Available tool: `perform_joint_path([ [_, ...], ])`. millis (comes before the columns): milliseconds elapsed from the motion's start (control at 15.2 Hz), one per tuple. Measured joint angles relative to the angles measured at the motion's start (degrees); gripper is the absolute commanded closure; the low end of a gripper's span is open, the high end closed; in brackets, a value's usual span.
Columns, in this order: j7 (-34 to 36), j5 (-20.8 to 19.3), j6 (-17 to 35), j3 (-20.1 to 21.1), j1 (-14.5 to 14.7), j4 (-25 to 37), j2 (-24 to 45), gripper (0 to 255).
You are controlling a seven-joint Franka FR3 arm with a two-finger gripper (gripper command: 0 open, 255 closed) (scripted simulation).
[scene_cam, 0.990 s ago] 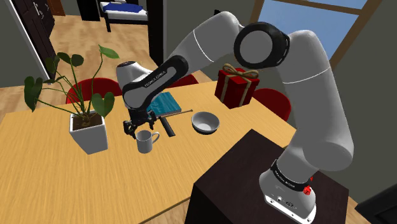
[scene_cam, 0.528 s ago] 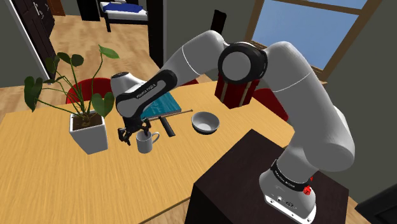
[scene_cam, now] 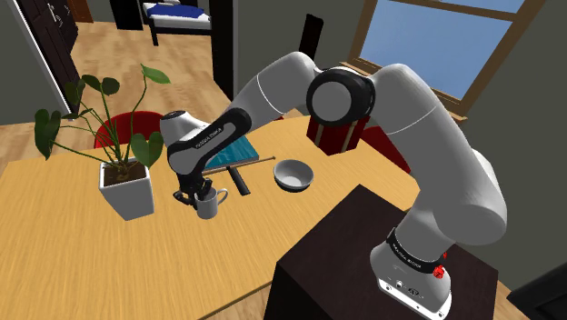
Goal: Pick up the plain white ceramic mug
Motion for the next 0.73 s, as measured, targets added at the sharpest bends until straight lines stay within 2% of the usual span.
perform_joint_path([
  [726, -0.03, 0.22, -1.2, 0.26, -0.16, -0.36, -1.57, 255],
])
